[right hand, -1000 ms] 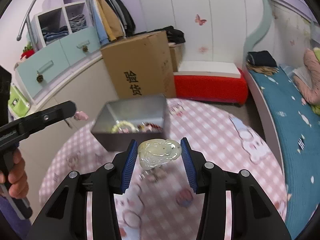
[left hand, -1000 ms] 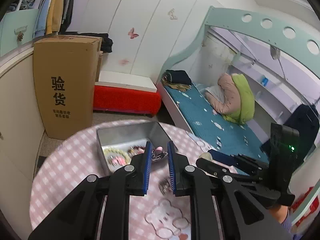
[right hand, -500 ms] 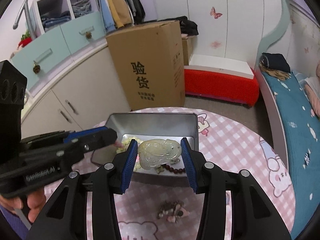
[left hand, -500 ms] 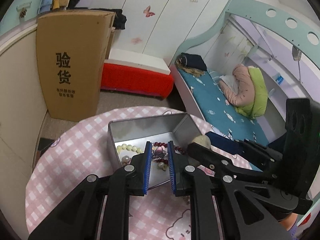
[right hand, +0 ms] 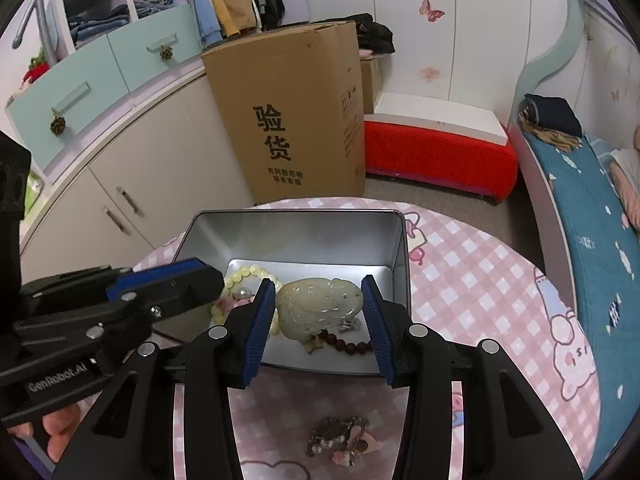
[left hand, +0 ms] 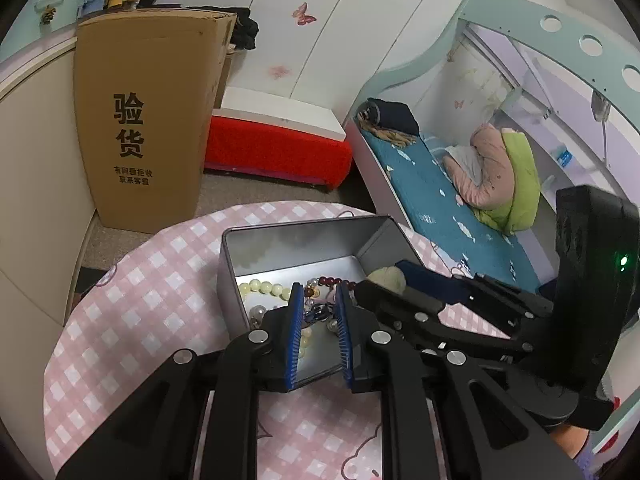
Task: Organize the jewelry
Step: 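Carry the charms and jade pendant into the grey box and open both tools, then grasp the silver charm cluster with the left tool while the right grasps the chain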
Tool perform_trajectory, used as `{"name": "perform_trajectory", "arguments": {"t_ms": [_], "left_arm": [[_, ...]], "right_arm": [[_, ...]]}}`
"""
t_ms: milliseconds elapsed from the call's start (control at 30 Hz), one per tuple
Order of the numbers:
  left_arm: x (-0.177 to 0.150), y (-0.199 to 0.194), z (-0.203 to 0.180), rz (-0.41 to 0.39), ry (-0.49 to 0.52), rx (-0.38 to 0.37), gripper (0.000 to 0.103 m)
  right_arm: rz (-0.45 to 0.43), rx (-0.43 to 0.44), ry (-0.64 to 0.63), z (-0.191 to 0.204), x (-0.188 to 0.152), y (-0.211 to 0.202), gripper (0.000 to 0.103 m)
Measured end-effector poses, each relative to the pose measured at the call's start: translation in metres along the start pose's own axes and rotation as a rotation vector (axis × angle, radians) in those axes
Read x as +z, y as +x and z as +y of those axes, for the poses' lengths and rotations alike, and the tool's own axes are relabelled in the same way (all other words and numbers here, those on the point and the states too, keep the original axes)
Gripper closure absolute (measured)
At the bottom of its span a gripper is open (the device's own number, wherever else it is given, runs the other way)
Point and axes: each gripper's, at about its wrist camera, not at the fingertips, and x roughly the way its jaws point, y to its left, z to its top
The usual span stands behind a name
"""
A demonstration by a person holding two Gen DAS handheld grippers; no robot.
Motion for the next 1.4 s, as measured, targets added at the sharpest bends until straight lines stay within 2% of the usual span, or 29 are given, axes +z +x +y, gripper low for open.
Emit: {"name": "perform_trajectory", "arguments": {"t_ms": [67, 100, 167, 533, 767, 800, 867, 1033, 1233, 1400], "left_arm": [[0.001, -0.001, 0.001, -0.003, -0.005, 0.001, 0.083], [0.001, -0.002, 0.001, -0.008, -0.01, -0.006, 0.07], [0.001, -0.006, 0.002, -0.026, -0.019, -0.007, 0.06], [0.002, -0.018, 0.001, -0.041, -0.022, -0.005, 0.06], [-0.002, -0.025, 0.007, -0.044, -0.03, 0.012, 0.06], [-0.003, -0.025, 0.008, -0.044, -0.031, 0.014, 0.06], [-0.003, -0.028, 0.007, -0.046, -0.034, 0.018, 0.06], [-0.005, -0.035, 0.003, -0.058, -0.034, 0.019, 0.06], [-0.02, -0.048, -0.022, -0.088, 0.014, 0.025, 0.06], [-0.037, -0.051, -0.035, -0.098, 0.027, 0.047, 0.06]], "right_arm": [[0.006, -0.002, -0.002, 0.001, 0.001, 0.002, 0.059], [0.01, -0.001, -0.004, 0.002, 0.0, 0.004, 0.059], [0.015, 0.001, -0.007, 0.003, 0.0, 0.006, 0.059], [0.045, -0.001, -0.02, 0.014, 0.001, 0.015, 0.059], [0.031, -0.005, 0.006, 0.011, -0.001, 0.009, 0.058], [0.028, -0.009, 0.005, 0.01, -0.002, 0.007, 0.054], [0.016, -0.013, 0.008, 0.008, -0.003, 0.0, 0.05], [-0.035, -0.027, -0.005, 0.002, -0.007, -0.031, 0.05], [-0.107, -0.076, 0.009, -0.022, -0.022, -0.073, 0.044], [-0.081, -0.084, 0.029, -0.041, -0.051, -0.081, 0.043]]}}
